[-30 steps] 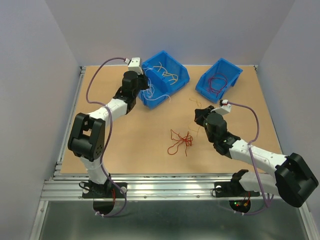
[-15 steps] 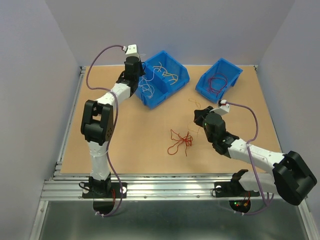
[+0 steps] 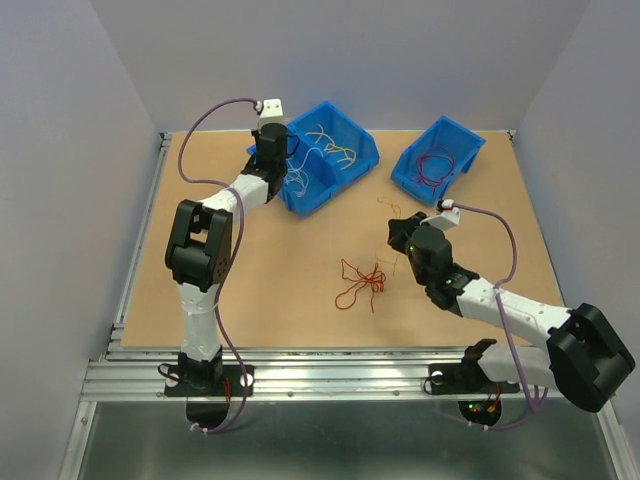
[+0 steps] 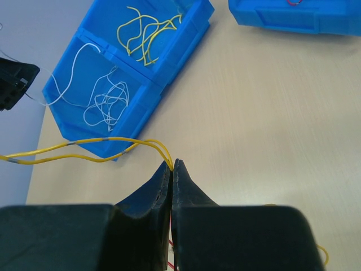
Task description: Untangle the cables
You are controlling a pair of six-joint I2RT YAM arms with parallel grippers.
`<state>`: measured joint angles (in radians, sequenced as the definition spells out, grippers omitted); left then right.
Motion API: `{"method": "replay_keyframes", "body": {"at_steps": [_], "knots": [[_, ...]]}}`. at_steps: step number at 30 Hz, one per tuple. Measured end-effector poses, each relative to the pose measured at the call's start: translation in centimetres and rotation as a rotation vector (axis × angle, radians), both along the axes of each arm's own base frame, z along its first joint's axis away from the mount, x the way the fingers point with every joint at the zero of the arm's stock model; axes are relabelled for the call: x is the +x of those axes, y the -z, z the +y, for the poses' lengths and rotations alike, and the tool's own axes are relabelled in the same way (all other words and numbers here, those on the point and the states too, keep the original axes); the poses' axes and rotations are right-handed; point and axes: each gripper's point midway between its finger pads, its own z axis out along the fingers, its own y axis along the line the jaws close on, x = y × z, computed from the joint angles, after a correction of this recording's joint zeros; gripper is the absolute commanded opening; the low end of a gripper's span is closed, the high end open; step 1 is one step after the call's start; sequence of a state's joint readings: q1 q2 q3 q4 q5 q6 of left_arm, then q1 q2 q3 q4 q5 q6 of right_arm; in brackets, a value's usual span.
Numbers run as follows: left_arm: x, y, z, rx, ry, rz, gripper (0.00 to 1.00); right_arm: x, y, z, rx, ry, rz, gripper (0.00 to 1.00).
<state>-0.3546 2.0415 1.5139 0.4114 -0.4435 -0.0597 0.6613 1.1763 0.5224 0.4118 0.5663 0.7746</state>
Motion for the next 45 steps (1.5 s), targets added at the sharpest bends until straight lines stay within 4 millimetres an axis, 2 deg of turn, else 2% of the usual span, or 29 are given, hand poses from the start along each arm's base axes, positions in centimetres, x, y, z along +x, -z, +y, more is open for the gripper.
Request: {"method": "replay_keyframes", "body": {"at_steps": [8, 13, 15, 16, 17, 23, 26, 27, 33, 41, 43, 44, 45], "knots": [[-0.2, -0.3, 1.3, 0.043, -0.068, -0.026, 0.00, -0.1, -0.5, 0.0, 0.009, -0.002, -0.012, 0.00], [-0.9, 1.8, 1.7, 0.074, -0.065, 0.006, 0.00, -0.1, -0.5, 0.0, 0.009, -0.002, -0.011, 0.01], [-1.0, 2.0, 1.8, 0.080, -0.064, 0.013, 0.01, -0.1, -0.5, 0.0, 0.009, -0.002, -0.011, 0.00], [-1.0, 1.9, 1.7, 0.080, -0.064, 0.011, 0.07, -0.1, -0.5, 0.0, 0.009, -0.002, -0.011, 0.01], [-0.9, 1.8, 1.7, 0.080, -0.065, 0.005, 0.08, -0.1, -0.5, 0.0, 0.009, -0.002, -0.011, 0.01], [-0.9, 1.1, 1.1, 0.105, -0.059, -0.003, 0.14, -0.1, -0.5, 0.0, 0.009, -0.002, -0.011, 0.01], [-0.6, 0.2, 0.3, 0.121, -0.062, -0.025, 0.32, -0.1, -0.5, 0.0, 0.009, -0.002, -0.011, 0.01], [-0.5, 0.0, 0.0, 0.131, -0.066, -0.031, 0.41, -0.1, -0.5, 0.0, 0.009, -0.002, -0.012, 0.01], [-0.8, 0.8, -0.8, 0.171, -0.060, -0.012, 0.42, -0.1, -0.5, 0.0, 0.008, -0.003, -0.011, 0.01], [-1.4, 1.9, -0.5, 0.193, -0.050, 0.014, 0.42, -0.1, -0.8, -0.1, 0.006, -0.005, -0.018, 0.01], [-1.6, 2.2, -0.4, 0.204, -0.038, 0.024, 0.45, -0.1, -0.8, 0.0, 0.005, -0.007, -0.019, 0.01], [-1.7, 2.2, -0.5, 0.209, -0.030, 0.026, 0.52, -0.1, -0.8, 0.0, 0.004, -0.008, -0.019, 0.00], [-1.8, 2.1, -0.5, 0.216, -0.022, 0.027, 0.69, -0.2, -0.8, 0.0, 0.004, -0.011, -0.018, 0.01]]}}
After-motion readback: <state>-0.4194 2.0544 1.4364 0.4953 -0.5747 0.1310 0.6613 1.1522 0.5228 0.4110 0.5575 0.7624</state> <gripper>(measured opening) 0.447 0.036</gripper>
